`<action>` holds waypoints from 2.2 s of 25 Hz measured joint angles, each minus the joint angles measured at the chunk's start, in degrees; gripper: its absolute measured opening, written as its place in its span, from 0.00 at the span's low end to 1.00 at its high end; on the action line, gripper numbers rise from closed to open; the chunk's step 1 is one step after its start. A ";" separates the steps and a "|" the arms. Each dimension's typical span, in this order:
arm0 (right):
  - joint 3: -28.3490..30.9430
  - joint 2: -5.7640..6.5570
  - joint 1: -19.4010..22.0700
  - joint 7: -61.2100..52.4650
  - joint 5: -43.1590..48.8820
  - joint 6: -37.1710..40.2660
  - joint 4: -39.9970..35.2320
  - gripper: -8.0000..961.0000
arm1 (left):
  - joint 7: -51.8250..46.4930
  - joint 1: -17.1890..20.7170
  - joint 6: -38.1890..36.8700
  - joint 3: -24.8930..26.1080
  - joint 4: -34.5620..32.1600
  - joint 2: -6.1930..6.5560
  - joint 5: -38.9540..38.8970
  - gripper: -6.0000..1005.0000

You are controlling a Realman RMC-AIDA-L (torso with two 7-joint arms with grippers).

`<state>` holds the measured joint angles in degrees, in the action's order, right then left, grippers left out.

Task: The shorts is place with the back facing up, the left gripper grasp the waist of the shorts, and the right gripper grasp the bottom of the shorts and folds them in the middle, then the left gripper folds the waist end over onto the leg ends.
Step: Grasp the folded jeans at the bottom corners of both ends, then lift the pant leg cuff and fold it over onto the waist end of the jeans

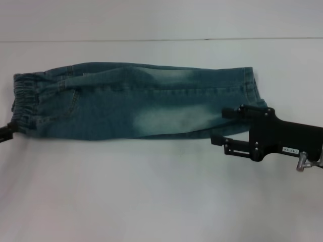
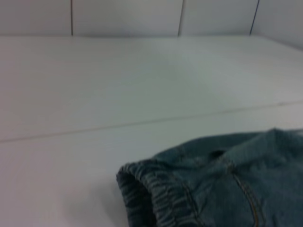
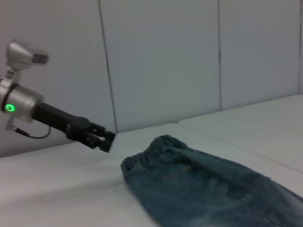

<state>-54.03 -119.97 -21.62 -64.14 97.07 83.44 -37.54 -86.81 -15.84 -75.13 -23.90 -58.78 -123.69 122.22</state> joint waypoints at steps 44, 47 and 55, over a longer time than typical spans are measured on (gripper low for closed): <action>-3.24 -0.17 -0.51 0.94 -0.22 -2.59 2.62 0.76 | -7.52 -6.91 1.94 -9.51 3.49 1.13 8.69 0.15; -3.12 -0.07 -1.02 0.81 -0.29 -2.83 2.70 0.71 | -9.96 -7.33 0.60 -10.08 1.48 1.17 8.77 0.14; -3.26 -0.13 -2.13 3.76 -7.25 -8.15 4.60 0.39 | -13.25 -7.97 -3.31 -9.92 -5.62 1.00 8.28 0.09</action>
<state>-57.29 -120.10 -23.75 -60.37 89.83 75.30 -32.94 -100.06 -23.80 -78.44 -33.82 -64.41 -122.69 130.50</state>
